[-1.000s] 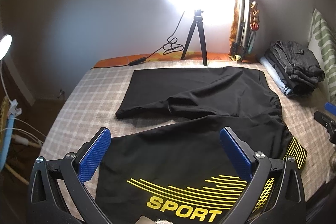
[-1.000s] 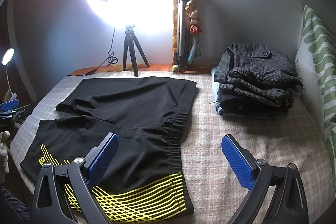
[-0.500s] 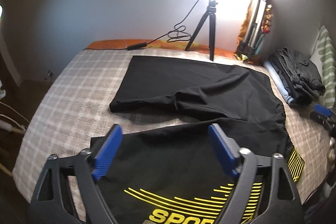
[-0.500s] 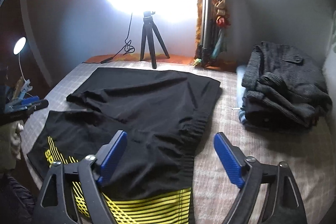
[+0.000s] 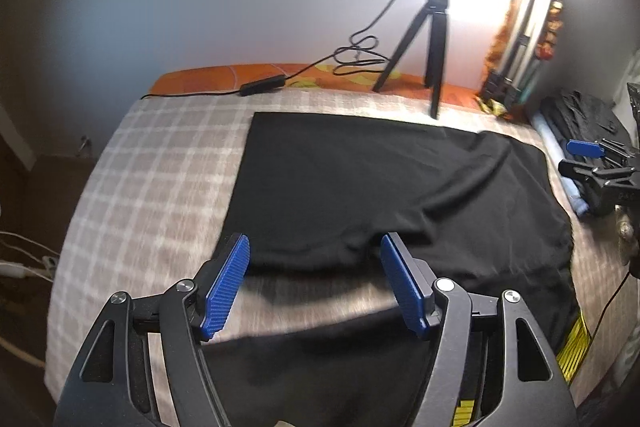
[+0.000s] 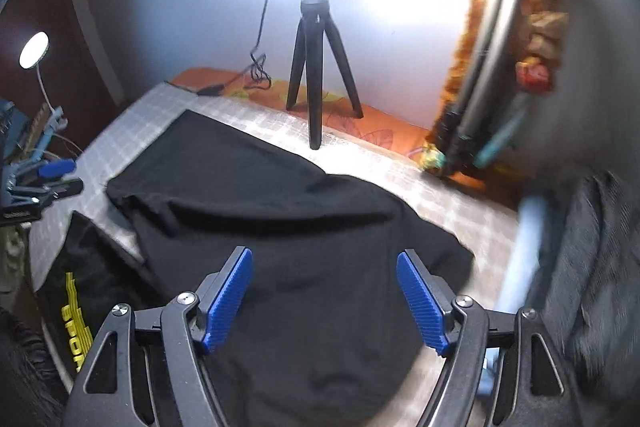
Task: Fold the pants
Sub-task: 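Reach both grippers to the waistband of the black pants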
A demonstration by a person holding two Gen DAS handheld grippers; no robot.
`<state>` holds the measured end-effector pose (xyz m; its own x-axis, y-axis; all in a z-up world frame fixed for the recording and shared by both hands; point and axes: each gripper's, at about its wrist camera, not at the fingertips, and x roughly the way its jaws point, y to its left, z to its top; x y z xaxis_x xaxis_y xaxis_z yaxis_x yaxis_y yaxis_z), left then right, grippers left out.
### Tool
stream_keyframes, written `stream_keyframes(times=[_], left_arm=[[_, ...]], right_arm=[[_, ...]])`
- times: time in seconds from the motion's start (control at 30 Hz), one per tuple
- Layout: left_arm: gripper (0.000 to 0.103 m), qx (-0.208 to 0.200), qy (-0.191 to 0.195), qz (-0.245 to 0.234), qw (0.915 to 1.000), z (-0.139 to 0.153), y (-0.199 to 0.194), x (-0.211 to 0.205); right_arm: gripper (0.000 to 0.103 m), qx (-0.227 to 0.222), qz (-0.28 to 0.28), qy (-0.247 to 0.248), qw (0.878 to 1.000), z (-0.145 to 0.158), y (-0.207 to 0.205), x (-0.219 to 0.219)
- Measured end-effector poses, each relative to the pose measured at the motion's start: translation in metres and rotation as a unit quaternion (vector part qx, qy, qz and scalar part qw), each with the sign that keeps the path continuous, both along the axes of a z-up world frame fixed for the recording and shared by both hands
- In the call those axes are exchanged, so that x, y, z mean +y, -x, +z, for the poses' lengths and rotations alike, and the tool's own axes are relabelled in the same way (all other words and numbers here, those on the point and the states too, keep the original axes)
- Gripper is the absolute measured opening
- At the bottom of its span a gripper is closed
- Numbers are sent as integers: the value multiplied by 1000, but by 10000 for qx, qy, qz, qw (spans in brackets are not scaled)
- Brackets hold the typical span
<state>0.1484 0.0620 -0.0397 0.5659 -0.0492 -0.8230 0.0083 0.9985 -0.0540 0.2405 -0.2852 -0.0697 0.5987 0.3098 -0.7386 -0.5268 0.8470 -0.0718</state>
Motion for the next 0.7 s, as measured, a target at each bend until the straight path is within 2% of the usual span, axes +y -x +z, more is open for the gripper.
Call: stream_keyframes(times=[0.1,0.2,0.33,0.47,0.63,0.7], left_arm=[[77,275,192,104,9994,-9,-27,6],[77,458,234,194,9985,-19,-48,10],[77,648,255,244,9973,-31,-75,15],[77,771,353,295,9960,-41,-99,20],[77,941,764,394,9918,-58,-122,26],[77,980,868,468,9903,-62,-127,28]], right_arm=[[87,201,161,286,9993,-10,-35,18],[89,292,250,572,9976,-23,-69,36],[90,369,380,902,9945,-40,-103,51],[90,523,527,970,9925,-56,-131,56],[90,759,688,1056,9891,-79,-144,61],[80,756,763,931,9898,-79,-142,60]])
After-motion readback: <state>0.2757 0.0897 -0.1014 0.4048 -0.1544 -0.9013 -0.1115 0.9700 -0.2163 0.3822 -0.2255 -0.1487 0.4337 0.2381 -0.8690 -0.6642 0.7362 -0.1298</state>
